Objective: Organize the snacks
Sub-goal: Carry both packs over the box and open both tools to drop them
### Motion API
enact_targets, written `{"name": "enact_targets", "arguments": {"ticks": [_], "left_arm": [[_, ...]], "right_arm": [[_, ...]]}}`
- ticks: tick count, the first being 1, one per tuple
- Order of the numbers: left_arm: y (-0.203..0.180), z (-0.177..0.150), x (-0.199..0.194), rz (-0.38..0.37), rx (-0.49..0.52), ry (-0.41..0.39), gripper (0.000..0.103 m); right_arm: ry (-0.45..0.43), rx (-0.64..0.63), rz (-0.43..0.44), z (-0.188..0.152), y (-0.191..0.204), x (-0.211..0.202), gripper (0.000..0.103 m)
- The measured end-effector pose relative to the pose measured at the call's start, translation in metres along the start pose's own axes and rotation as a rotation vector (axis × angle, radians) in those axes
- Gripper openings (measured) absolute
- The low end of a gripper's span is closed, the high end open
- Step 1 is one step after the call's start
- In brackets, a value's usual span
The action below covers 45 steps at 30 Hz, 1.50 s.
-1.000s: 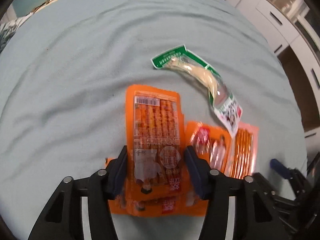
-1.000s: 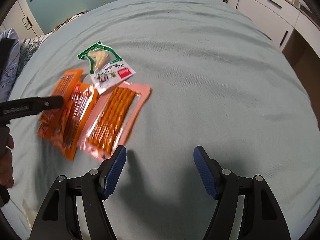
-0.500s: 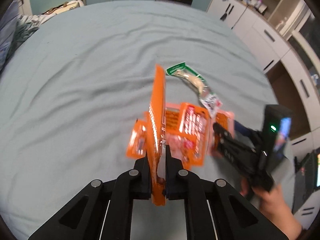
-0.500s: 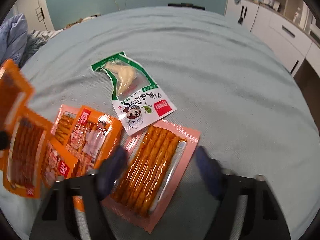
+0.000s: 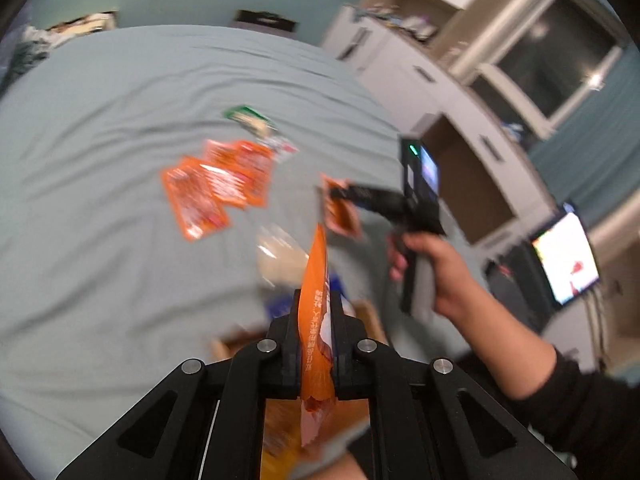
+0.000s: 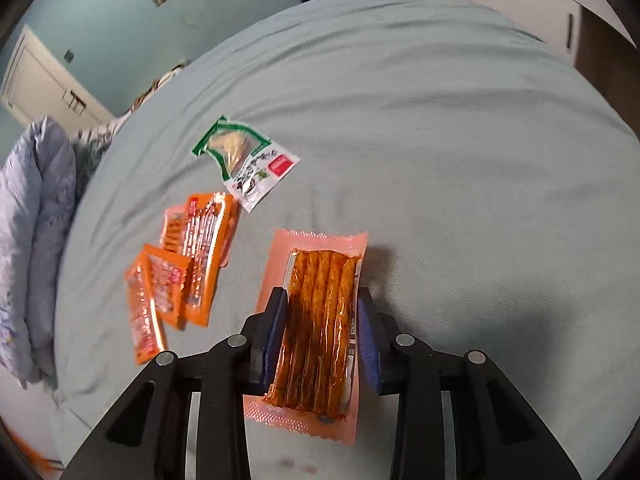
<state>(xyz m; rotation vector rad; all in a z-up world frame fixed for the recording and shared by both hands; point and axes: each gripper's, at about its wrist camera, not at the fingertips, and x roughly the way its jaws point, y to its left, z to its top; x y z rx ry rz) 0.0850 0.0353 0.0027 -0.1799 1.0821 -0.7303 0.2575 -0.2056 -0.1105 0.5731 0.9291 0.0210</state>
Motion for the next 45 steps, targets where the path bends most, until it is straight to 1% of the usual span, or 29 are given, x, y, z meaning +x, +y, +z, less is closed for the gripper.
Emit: {"name": "enact_targets", "arguments": {"ticks": [1,2,3,4,5,6,7,8,9,11,13,14,16,17,19,21,25,26,27,28,29,31,33,35,36,37,40,43,45], "left_arm": [[0.002,-0.018,0.007,-0.028,-0.012,0.003,0.016],[0.005,-0.029,0.015,-0.011,-0.015,0.037,0.017],[0.007,-0.036,0.029,0.057,-0.001,0.104,0.017],[0.007,-0.043,0.043,0.148,0.039,0.172,0.017],[0.009,-0.047,0.055,0.233,0.076,0.217,0.021],[0.011,-0.048,0.059,0.272,0.079,0.229,0.022],[0.014,-0.045,0.058,0.276,0.06,0.231,0.029],[0.017,-0.04,0.053,0.248,0.021,0.209,0.04],[0.019,-0.035,0.046,0.227,-0.01,0.17,0.047],[0.019,-0.027,0.027,0.23,-0.046,0.061,0.073],[0.022,-0.02,0.01,0.262,-0.06,-0.028,0.078],[0.023,-0.017,0.001,0.278,-0.075,-0.071,0.08],[0.028,-0.015,-0.013,0.309,-0.11,-0.125,0.081],[0.031,-0.016,-0.018,0.329,-0.129,-0.147,0.081],[0.037,-0.016,-0.023,0.346,-0.148,-0.156,0.081],[0.041,-0.018,-0.024,0.359,-0.154,-0.154,0.081],[0.041,-0.02,-0.015,0.391,-0.132,-0.124,0.081],[0.039,-0.022,-0.015,0.4,-0.12,-0.117,0.081],[0.038,-0.022,-0.01,0.408,-0.107,-0.112,0.081],[0.037,-0.022,-0.009,0.412,-0.098,-0.109,0.081],[0.033,-0.021,-0.007,0.42,-0.08,-0.108,0.081],[0.029,-0.021,-0.006,0.435,-0.056,-0.107,0.081],[0.028,-0.02,-0.004,0.447,-0.038,-0.099,0.081],[0.027,-0.021,0.0,0.456,-0.032,-0.084,0.081],[0.028,-0.02,0.002,0.459,-0.033,-0.076,0.081],[0.029,-0.02,0.004,0.461,-0.035,-0.068,0.081],[0.034,-0.018,0.01,0.467,-0.047,-0.043,0.081],[0.04,-0.016,0.018,0.464,-0.065,-0.01,0.081],[0.045,-0.013,0.023,0.442,-0.078,0.006,0.081]], "right_arm": [[-0.008,0.003,0.003,-0.002,-0.002,-0.009,0.032],[-0.02,0.01,0.013,-0.006,-0.002,-0.021,0.032],[-0.031,0.022,0.027,-0.009,-0.005,-0.032,0.032],[-0.042,0.039,0.051,-0.014,-0.007,-0.046,0.032],[-0.049,0.053,0.076,-0.018,-0.01,-0.057,0.032],[-0.057,0.074,0.119,-0.023,-0.013,-0.071,0.032],[-0.062,0.085,0.152,-0.028,-0.012,-0.079,0.032],[-0.072,0.092,0.204,-0.031,-0.011,-0.093,0.032],[-0.086,0.088,0.255,-0.038,-0.01,-0.108,0.032],[-0.111,0.043,0.337,-0.055,-0.009,-0.134,0.032],[-0.114,-0.02,0.389,-0.079,-0.004,-0.155,0.032],[-0.107,-0.041,0.4,-0.089,-0.003,-0.16,0.032],[-0.08,-0.083,0.411,-0.111,0.002,-0.168,0.032],[-0.071,-0.103,0.402,-0.115,0.004,-0.168,0.032],[-0.06,-0.153,0.372,-0.125,0.012,-0.17,0.032],[-0.068,-0.224,0.329,-0.131,0.025,-0.171,0.033],[-0.112,-0.388,0.226,-0.14,0.063,-0.174,0.039],[-0.114,-0.423,0.209,-0.143,0.071,-0.175,0.051],[-0.125,-0.455,0.198,-0.145,0.075,-0.176,0.065],[-0.142,-0.463,0.203,-0.145,0.076,-0.178,0.07],[-0.157,-0.462,0.212,-0.145,0.078,-0.181,0.074],[-0.196,-0.434,0.213,-0.141,0.075,-0.187,0.075],[-0.234,-0.366,0.191,-0.136,0.064,-0.195,0.075],[-0.236,-0.27,0.152,-0.127,0.051,-0.193,0.075],[-0.224,-0.234,0.131,-0.124,0.046,-0.191,0.075],[-0.19,-0.195,0.086,-0.118,0.04,-0.186,0.075],[-0.096,-0.153,-0.001,-0.109,0.036,-0.17,0.075],[-0.052,-0.132,-0.025,-0.099,0.038,-0.162,0.075],[-0.031,-0.138,-0.031,-0.097,0.043,-0.158,0.075]]}}
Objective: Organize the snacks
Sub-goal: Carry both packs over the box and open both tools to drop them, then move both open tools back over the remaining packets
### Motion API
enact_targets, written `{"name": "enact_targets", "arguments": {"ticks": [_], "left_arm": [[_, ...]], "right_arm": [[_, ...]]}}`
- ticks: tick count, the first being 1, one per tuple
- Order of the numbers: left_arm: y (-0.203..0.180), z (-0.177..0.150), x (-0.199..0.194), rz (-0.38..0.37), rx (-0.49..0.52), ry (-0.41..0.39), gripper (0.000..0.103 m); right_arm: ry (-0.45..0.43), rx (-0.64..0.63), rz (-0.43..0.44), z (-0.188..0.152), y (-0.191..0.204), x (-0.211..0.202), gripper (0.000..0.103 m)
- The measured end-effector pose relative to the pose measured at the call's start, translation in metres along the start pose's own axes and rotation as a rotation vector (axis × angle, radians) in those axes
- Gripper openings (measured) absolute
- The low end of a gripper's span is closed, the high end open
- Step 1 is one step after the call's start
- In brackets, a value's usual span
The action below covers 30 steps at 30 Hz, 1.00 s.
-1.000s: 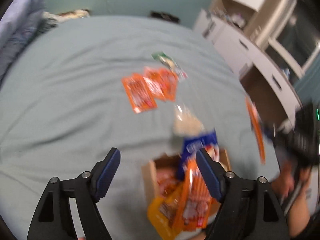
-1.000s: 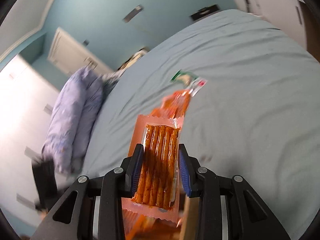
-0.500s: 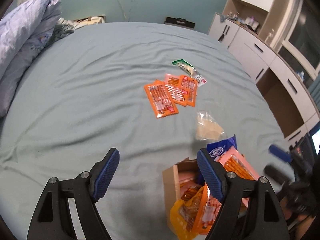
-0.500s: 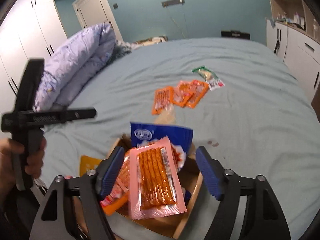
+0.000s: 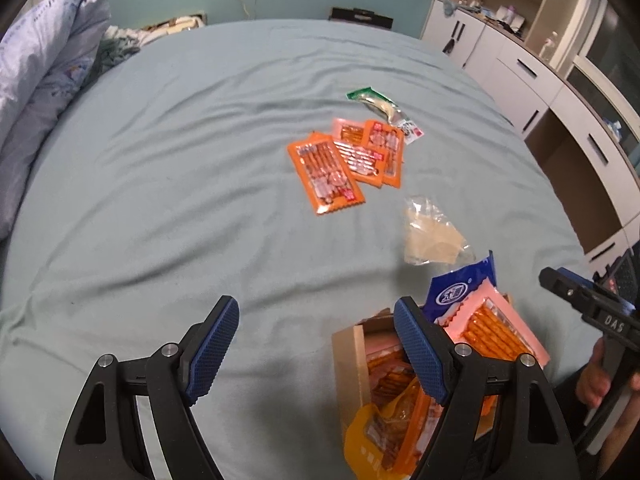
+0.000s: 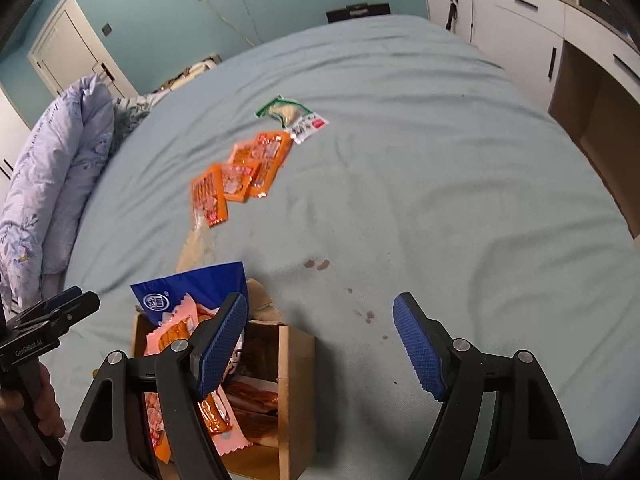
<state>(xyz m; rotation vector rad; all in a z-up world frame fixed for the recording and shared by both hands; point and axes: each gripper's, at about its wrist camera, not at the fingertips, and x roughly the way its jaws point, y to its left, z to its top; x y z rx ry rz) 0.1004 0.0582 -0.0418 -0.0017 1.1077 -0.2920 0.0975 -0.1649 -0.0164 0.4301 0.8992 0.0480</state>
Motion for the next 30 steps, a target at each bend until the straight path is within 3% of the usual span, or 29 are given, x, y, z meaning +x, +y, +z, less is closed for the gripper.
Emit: {"name": "enact_targets", "arguments": {"ticks": [6,13,20,26,30], "left_arm": [[0.01,0.019,0.025,-0.022,-0.026,0.049,0.083],[0.026,0.034,0.066,0.021,-0.033,0.116,0.083],[0.037,0.058,0.099,0.024,-0.042,0.133,0.083],[0.024,0.071,0.143,-0.075,-0.011,0.247,0.083],[0.006,0.083,0.163,-0.047,0.048,0.281,0.088]], "right_arm": [[-0.009,-0.061,-0.039,0.014,0.01,0.002,0.075],[0.0,-0.071,-0.058,0.033,0.006,0.036,0.075],[0.022,-0.075,-0.069,0.055,0.003,0.066,0.075],[0.045,-0.103,-0.062,0.075,0.007,0.096,0.075],[0.059,-0.103,-0.036,0.088,0.005,0.116,0.075]]}}
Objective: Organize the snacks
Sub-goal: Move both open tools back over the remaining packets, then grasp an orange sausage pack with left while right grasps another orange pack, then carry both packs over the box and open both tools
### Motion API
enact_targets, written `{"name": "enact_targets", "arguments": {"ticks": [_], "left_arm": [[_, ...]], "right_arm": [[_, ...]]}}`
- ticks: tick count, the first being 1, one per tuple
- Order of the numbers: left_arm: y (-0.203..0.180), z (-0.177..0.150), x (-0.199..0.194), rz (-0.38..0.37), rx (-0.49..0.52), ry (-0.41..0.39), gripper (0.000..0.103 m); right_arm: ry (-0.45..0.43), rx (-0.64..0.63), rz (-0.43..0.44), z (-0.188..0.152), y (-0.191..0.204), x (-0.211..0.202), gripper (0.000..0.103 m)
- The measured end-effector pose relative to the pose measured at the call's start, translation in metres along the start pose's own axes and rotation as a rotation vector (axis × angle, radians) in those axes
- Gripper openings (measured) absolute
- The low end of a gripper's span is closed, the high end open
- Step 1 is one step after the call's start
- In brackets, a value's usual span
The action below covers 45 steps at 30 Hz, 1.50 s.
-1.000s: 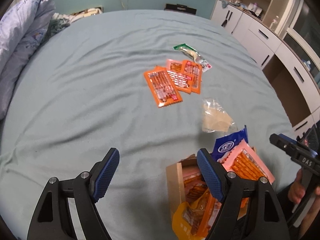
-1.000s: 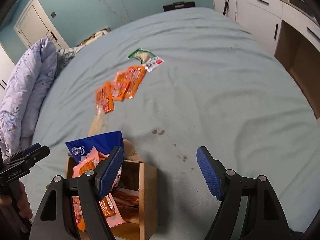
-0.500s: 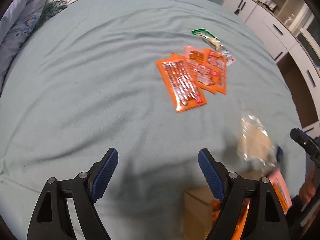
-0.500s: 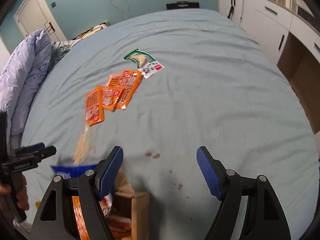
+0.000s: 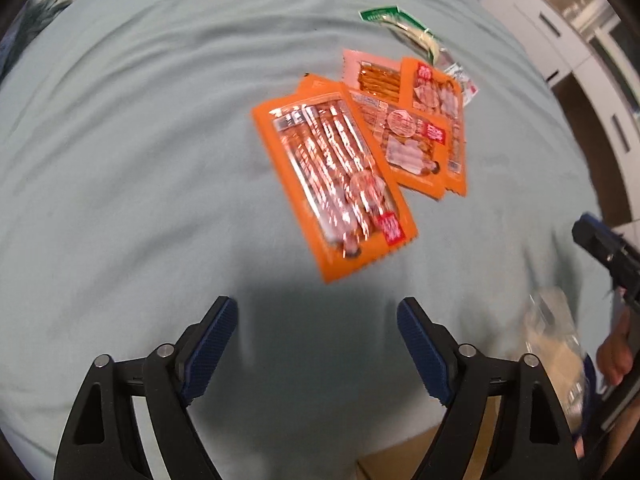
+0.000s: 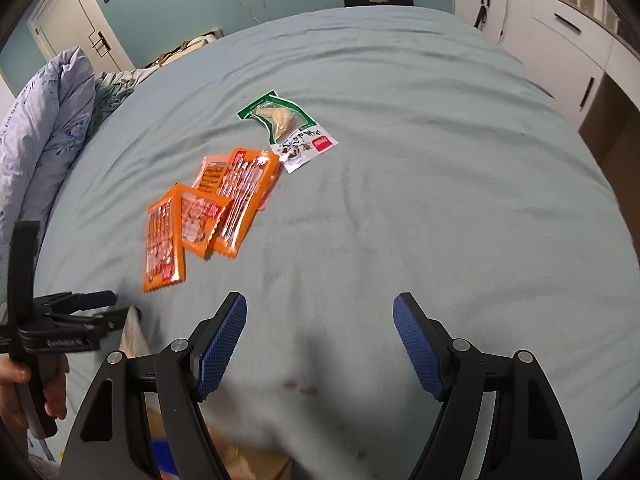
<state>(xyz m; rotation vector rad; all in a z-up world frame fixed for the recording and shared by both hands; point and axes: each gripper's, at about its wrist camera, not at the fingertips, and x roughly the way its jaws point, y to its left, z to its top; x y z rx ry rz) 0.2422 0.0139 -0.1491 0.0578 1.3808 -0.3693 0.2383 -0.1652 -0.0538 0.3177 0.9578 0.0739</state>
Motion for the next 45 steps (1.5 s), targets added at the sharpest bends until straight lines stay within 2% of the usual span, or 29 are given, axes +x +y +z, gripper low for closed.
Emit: {"name": "enact_targets", "arguments": {"ticks": [2,5,7,10,15,16,17,18,19,20,22,23,25,26,27,28,29,30,31,32,36,38,40,42,45], "left_arm": [[-0.009,0.009,0.006,0.014,0.029,0.002,0.1],[-0.02,0.018,0.015,0.028,0.054,0.004,0.103],[-0.028,0.023,0.019,0.064,0.081,0.002,0.103],[-0.035,0.033,0.022,0.08,0.092,-0.017,0.103],[-0.03,0.05,0.023,0.048,0.024,-0.058,0.103],[-0.027,0.053,0.023,0.045,0.01,-0.066,0.098],[-0.026,0.054,0.023,0.068,0.001,-0.072,0.085],[-0.026,0.054,0.022,0.102,0.004,-0.08,0.081],[-0.027,0.055,0.02,0.112,0.007,-0.087,0.07],[-0.026,0.055,0.018,0.117,0.006,-0.092,0.058],[-0.022,0.056,0.013,0.109,-0.01,-0.1,0.044],[-0.02,0.056,0.011,0.104,-0.022,-0.099,0.038],[-0.015,0.054,0.006,0.088,-0.043,-0.095,0.035],[-0.013,0.051,0.003,0.076,-0.054,-0.088,0.034],[-0.012,0.048,0.0,0.071,-0.062,-0.085,0.034],[-0.01,0.041,-0.004,0.072,-0.068,-0.084,0.033],[-0.009,0.037,-0.009,0.077,-0.07,-0.083,0.033],[-0.008,0.033,-0.013,0.084,-0.073,-0.084,0.031],[-0.007,0.028,-0.019,0.085,-0.08,-0.09,0.012],[-0.003,0.026,-0.026,0.063,-0.094,-0.092,0.007],[0.001,0.012,-0.062,-0.009,-0.151,-0.122,0.007],[-0.005,-0.007,-0.092,-0.013,-0.141,-0.169,0.007],[-0.002,-0.025,-0.12,-0.048,-0.143,-0.218,0.007],[-0.008,-0.048,-0.147,-0.118,-0.142,-0.268,0.007],[-0.022,-0.088,-0.171,-0.294,-0.065,-0.295,0.007]], "right_arm": [[-0.016,-0.032,-0.018,0.007,0.004,0.01,0.075],[-0.054,-0.112,-0.063,0.017,0.014,0.025,0.075],[-0.054,-0.137,-0.057,0.024,0.019,0.038,0.075],[-0.042,-0.121,-0.011,0.037,0.02,0.061,0.075],[0.034,-0.034,0.103,0.068,0.021,0.109,0.075],[0.037,-0.028,0.111,0.074,0.021,0.114,0.075],[0.015,-0.037,0.102,0.078,0.025,0.117,0.075],[-0.004,-0.057,0.093,0.082,0.03,0.12,0.075],[-0.01,-0.084,0.09,0.084,0.037,0.123,0.075],[-0.008,-0.12,0.092,0.085,0.044,0.126,0.075],[-0.018,-0.202,0.088,0.079,0.06,0.13,0.075],[-0.018,-0.235,0.085,0.077,0.068,0.131,0.075],[-0.032,-0.242,0.071,0.075,0.074,0.132,0.075],[-0.032,-0.228,0.082,0.075,0.073,0.133,0.071],[-0.045,-0.213,0.102,0.074,0.069,0.131,0.048],[-0.053,-0.208,0.12,0.073,0.067,0.128,0.044],[-0.054,-0.188,0.144,0.074,0.062,0.126,0.031],[-0.051,-0.164,0.171,0.075,0.055,0.123,0.003],[-0.043,-0.144,0.2,0.075,0.049,0.121,0.002],[-0.046,-0.121,0.218,0.074,0.042,0.117,0.002],[-0.06,-0.05,0.31,0.067,0.025,0.095,0.0],[-0.061,-0.021,0.33,0.061,0.016,0.081,0.0],[-0.084,-0.003,0.327,0.054,0.009,0.066,0.0],[-0.131,-0.005,0.317,0.048,0.004,0.042,0.0],[-0.202,-0.016,0.298,0.038,-0.002,0.006,0.0]]}}
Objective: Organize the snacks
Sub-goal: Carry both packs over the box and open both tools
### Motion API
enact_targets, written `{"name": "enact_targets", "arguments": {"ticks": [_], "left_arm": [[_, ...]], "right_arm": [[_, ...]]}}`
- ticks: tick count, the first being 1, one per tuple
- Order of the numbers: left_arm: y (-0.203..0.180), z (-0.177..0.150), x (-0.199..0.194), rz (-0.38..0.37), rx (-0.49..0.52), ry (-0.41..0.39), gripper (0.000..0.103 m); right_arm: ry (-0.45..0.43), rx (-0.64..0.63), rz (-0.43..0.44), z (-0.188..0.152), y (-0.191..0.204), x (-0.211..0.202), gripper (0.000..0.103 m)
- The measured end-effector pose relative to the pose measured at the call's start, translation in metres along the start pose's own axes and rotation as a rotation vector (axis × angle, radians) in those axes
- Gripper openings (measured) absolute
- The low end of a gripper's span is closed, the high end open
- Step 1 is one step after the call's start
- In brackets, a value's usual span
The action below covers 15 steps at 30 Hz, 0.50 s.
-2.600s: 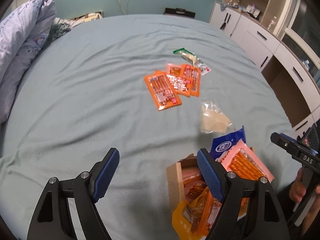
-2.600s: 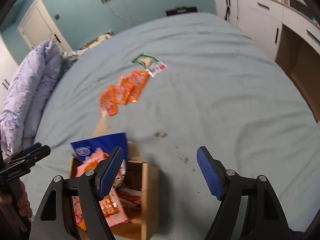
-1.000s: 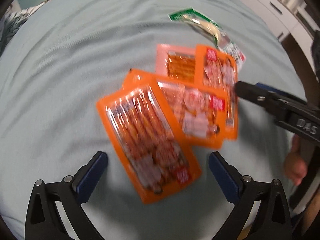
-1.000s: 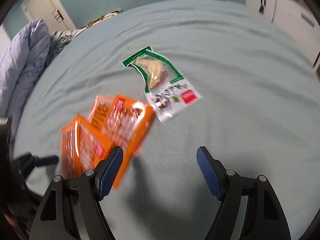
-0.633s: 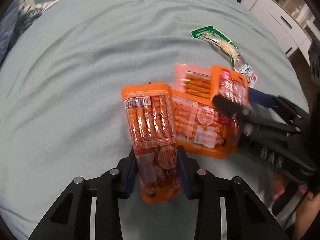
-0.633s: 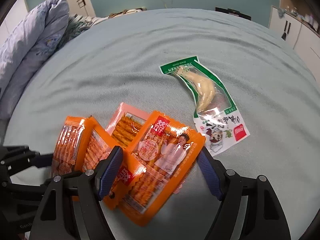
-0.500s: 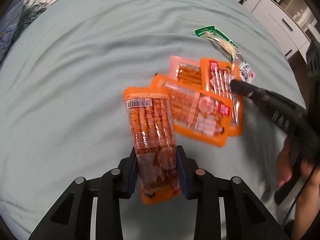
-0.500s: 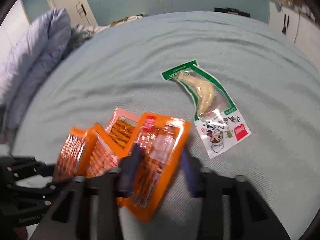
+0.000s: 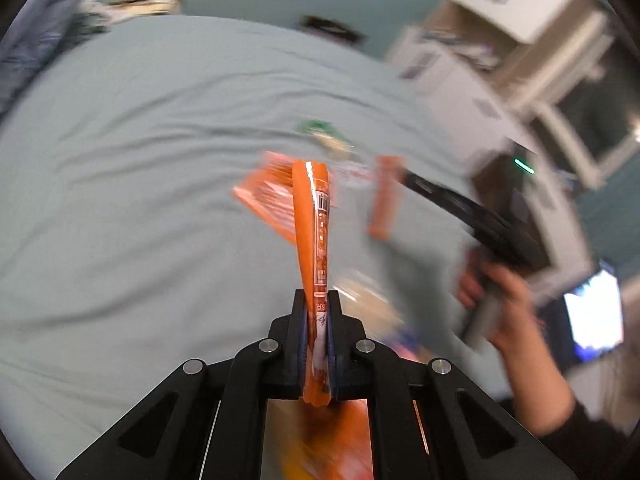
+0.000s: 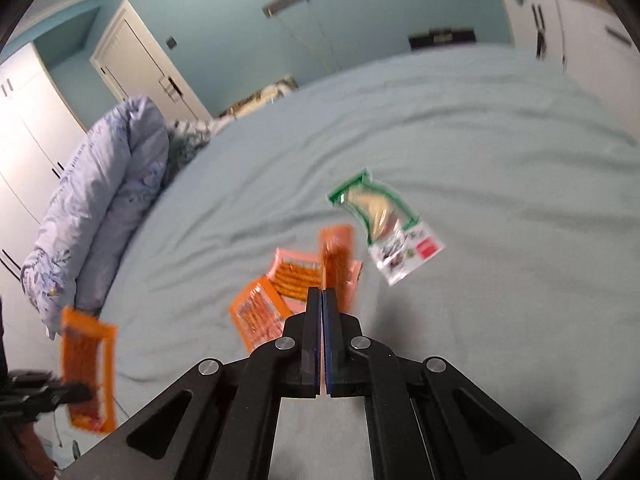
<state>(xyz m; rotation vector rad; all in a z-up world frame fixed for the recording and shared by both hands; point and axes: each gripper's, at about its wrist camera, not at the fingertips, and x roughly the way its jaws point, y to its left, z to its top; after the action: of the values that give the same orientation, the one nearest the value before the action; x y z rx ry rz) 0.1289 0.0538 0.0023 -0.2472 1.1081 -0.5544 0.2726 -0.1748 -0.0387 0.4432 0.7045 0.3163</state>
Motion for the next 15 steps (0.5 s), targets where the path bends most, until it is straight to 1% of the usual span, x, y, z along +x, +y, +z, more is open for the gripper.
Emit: {"name": "enact_targets", "arguments": {"ticks": [1,3,4,6,7,8,9,10,11,12,13,14,15], "left_arm": [[-0.012,-0.017,-0.006,-0.077,0.043,0.018,0.007],[-0.022,-0.043,-0.01,-0.16,0.082,0.046,0.012],[-0.024,-0.052,-0.006,-0.174,0.087,0.063,0.013],[-0.029,-0.071,0.013,-0.153,0.08,0.153,0.013],[-0.028,-0.076,0.024,-0.131,0.075,0.207,0.016],[-0.026,-0.08,0.036,-0.082,0.072,0.26,0.023],[-0.023,-0.082,0.041,-0.026,0.066,0.28,0.027],[-0.019,-0.081,0.043,0.033,0.064,0.278,0.036],[-0.019,-0.079,0.041,0.059,0.066,0.262,0.044],[-0.019,-0.075,0.038,0.08,0.065,0.234,0.049],[-0.019,-0.072,0.03,0.088,0.063,0.196,0.061],[-0.019,-0.067,0.017,0.095,0.058,0.135,0.077],[-0.018,-0.066,0.007,0.106,0.053,0.098,0.083]], "right_arm": [[-0.023,-0.008,-0.009,-0.001,0.002,-0.012,0.0],[-0.063,-0.026,-0.025,-0.005,0.005,-0.039,0.0],[-0.079,-0.027,-0.029,-0.008,0.006,-0.051,0.0],[-0.105,-0.005,-0.002,-0.02,0.004,-0.079,0.0],[-0.114,0.007,0.014,-0.027,0.004,-0.088,0.0],[-0.124,0.02,0.036,-0.036,0.004,-0.101,0.0],[-0.132,0.025,0.047,-0.044,0.004,-0.114,0.0],[-0.133,0.023,0.042,-0.053,0.006,-0.124,0.0],[-0.125,0.021,0.031,-0.06,0.005,-0.13,0.0],[-0.111,0.022,0.015,-0.071,0.005,-0.135,0.0],[-0.106,0.025,0.0,-0.078,0.004,-0.137,0.0],[-0.098,0.029,-0.042,-0.088,0.003,-0.138,0.0],[-0.079,0.028,-0.102,-0.096,0.001,-0.136,0.004]]}}
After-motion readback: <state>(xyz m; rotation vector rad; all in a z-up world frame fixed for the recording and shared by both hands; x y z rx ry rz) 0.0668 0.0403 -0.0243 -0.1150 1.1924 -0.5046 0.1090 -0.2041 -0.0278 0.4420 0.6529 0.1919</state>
